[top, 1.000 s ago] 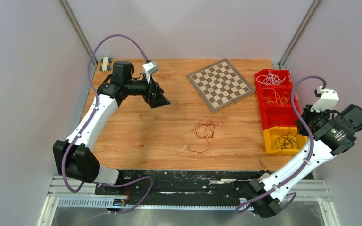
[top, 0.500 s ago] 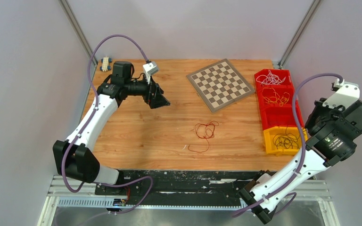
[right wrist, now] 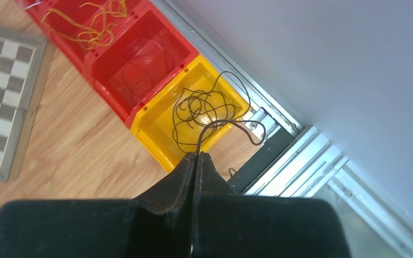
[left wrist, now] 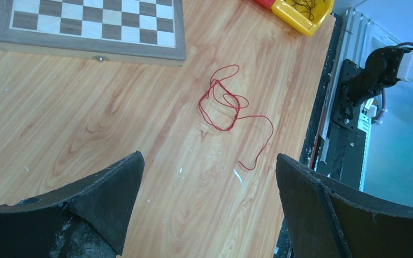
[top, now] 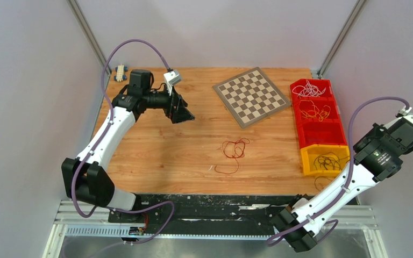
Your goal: Untangle the cables
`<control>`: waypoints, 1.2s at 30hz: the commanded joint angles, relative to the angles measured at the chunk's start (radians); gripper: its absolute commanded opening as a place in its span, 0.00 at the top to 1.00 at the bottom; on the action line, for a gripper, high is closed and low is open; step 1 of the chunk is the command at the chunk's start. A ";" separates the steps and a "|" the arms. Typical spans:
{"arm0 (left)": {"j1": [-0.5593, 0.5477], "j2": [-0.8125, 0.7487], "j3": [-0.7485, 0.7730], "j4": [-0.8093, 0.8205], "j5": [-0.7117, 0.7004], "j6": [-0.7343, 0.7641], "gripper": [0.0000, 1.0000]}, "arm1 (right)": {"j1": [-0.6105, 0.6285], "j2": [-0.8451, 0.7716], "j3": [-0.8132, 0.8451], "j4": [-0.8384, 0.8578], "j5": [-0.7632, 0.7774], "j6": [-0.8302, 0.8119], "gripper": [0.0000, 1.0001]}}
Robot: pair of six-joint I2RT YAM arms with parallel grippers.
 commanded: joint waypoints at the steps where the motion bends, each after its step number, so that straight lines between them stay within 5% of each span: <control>1: -0.008 0.026 0.032 0.029 0.025 0.005 0.00 | 0.003 -0.009 -0.079 0.144 0.203 0.207 1.00; 7: -0.008 0.045 0.052 0.025 0.030 0.005 0.00 | 0.003 0.024 -0.090 0.204 0.187 0.339 1.00; 14: -0.008 0.077 0.093 -0.004 0.027 0.029 0.00 | 0.003 0.051 0.018 0.204 -0.161 0.467 1.00; 19: -0.008 0.092 0.110 0.002 0.032 0.033 0.00 | 0.002 0.079 0.031 0.173 -0.253 0.556 1.00; 29: -0.008 0.101 0.107 0.005 0.041 0.036 0.00 | 0.001 0.093 -0.090 0.284 -0.175 0.655 1.00; 36: -0.007 0.110 0.113 -0.004 0.037 0.042 0.00 | 0.002 0.100 -0.122 0.292 -0.261 0.802 1.00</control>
